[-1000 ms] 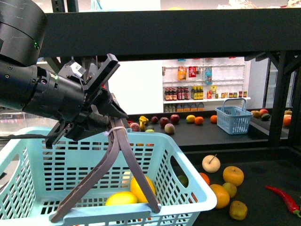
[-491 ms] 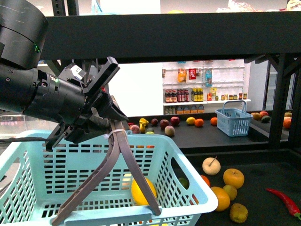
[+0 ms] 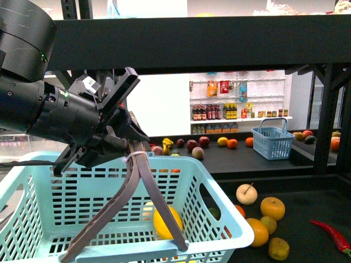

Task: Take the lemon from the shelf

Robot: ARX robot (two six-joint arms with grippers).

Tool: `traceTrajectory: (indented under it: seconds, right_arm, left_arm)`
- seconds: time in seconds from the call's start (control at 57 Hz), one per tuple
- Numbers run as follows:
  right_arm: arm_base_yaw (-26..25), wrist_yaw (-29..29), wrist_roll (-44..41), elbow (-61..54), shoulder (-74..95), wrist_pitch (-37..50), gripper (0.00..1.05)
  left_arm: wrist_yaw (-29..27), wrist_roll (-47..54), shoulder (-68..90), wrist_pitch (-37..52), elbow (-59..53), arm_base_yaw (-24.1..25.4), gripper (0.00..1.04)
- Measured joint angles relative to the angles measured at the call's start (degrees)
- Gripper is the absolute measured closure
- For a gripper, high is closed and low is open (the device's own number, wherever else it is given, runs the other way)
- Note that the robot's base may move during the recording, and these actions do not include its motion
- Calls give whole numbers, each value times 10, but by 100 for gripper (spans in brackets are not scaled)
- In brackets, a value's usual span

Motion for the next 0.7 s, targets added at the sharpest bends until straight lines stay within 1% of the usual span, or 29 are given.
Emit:
traceTrajectory:
  seconds: [0.053,0.088,0.351,0.404,0.456,0.474,0.702]
  right_arm:
    - [0,0,0,-8,-56,-60,98]
    - [0,0,0,-12,-80,-81,98]
    - [0,0,-1,-13,-103,-82,97]
    - [0,0,-1,-13,-103,-82,89]
    - [0,0,-1,-13,-103,-82,78]
    - [0,0,-1,-13,-103,-82,77]
    - [0,0,-1,-13,-103,-82,35]
  left_arm:
    - [0,0,0,0,0,0,84]
    - [0,0,0,0,0,0,84]
    - [-1,-1,1,0,0,0,84]
    - [0,-1,1,0,0,0,84]
    - [1,0,1,0,0,0,84]
    - [1,0,1,0,0,0,84]
    - [0,0,1,0,0,0,84]
